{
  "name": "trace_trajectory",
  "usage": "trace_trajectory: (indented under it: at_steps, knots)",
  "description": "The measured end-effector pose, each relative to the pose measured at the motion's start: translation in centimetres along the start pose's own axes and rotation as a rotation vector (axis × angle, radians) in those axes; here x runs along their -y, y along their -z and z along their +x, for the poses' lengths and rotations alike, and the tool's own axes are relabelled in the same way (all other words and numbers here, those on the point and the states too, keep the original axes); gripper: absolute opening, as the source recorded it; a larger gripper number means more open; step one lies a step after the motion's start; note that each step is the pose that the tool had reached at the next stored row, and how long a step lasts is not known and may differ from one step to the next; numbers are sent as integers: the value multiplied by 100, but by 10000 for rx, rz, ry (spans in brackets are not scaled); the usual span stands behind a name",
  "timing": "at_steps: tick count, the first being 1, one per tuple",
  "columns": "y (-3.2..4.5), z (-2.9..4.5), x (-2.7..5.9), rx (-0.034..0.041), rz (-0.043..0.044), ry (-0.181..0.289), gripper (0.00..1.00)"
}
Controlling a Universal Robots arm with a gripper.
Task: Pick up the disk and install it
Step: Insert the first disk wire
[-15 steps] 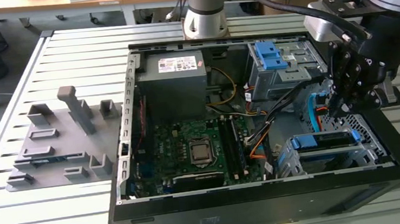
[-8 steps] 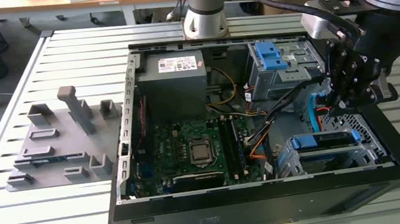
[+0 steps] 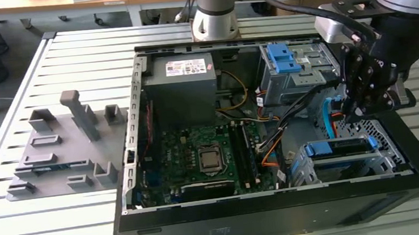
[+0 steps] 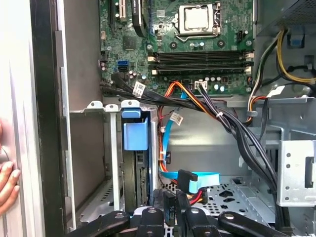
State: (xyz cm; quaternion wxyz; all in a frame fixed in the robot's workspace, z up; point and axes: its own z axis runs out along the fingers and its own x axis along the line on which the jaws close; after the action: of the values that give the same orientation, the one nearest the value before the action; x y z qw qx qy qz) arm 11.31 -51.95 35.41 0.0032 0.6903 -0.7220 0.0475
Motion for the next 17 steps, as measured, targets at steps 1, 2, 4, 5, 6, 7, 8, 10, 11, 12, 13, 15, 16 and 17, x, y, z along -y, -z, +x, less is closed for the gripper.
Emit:
trace_trajectory:
  at_steps: [1,2,4,5,6,7,8,10,11,12,13,15,16,17]
  knots:
    - [-7,-2,0,-29,1,1,25]
    - [-15,-3,0,-51,2,3,25]
    - [-31,-5,1,-73,3,4,25]
    - [-39,-6,1,-78,4,5,25]
    - [-43,-7,0,-81,4,5,25]
    - [-44,-7,1,-83,4,5,23]
    - [-44,-7,1,-82,4,4,23]
    - [-46,-7,8,-80,-12,9,17]
    - [-47,-7,22,-84,-101,14,16]
    - [-48,-8,36,-90,-239,22,16]
    - [-48,-9,43,-94,-342,31,16]
    - [-53,-2,46,-98,-397,33,16]
    - [-60,14,46,-99,-397,30,16]
    - [-72,33,45,-99,-395,30,16]
